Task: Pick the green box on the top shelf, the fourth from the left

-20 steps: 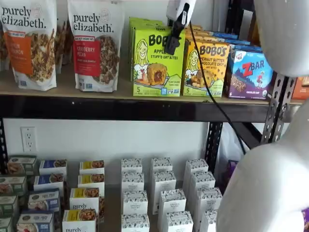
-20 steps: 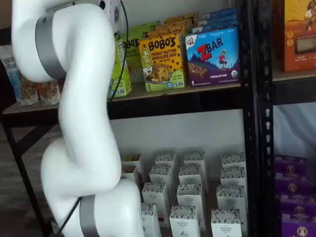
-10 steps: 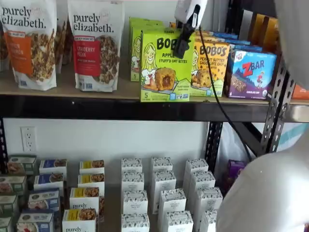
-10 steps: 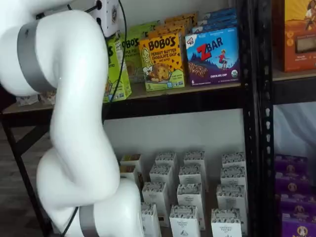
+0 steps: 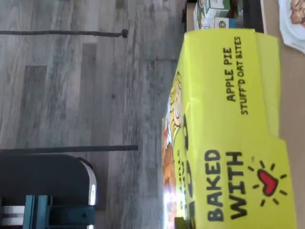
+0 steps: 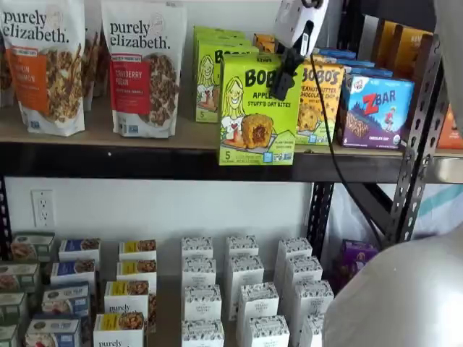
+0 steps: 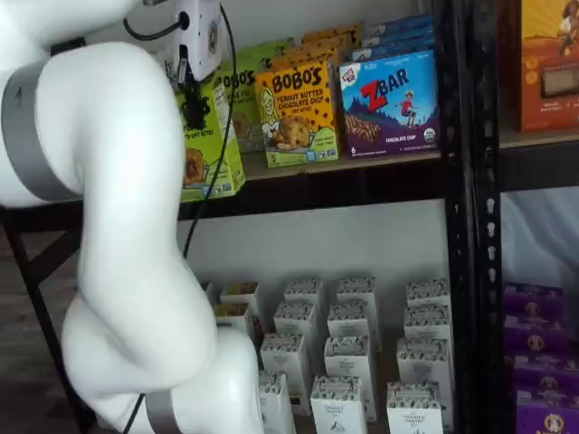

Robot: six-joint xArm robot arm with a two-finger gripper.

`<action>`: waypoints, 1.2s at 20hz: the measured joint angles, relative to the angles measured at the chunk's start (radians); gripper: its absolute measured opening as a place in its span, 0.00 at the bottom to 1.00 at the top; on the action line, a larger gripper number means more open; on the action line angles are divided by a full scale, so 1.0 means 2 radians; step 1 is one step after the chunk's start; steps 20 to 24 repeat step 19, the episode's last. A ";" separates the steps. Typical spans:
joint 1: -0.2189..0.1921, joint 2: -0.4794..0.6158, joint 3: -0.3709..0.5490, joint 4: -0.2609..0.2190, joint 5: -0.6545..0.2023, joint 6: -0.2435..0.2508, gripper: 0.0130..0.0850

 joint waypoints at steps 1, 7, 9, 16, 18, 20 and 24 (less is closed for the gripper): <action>-0.001 -0.004 0.005 -0.001 -0.001 -0.002 0.22; -0.010 -0.029 0.038 -0.007 -0.006 -0.013 0.22; -0.014 -0.036 0.048 -0.008 -0.007 -0.018 0.22; -0.023 -0.053 0.072 -0.010 -0.010 -0.029 0.22; -0.025 -0.057 0.077 -0.011 -0.011 -0.031 0.22; -0.026 -0.058 0.079 -0.011 -0.011 -0.032 0.22; -0.026 -0.058 0.079 -0.011 -0.011 -0.032 0.22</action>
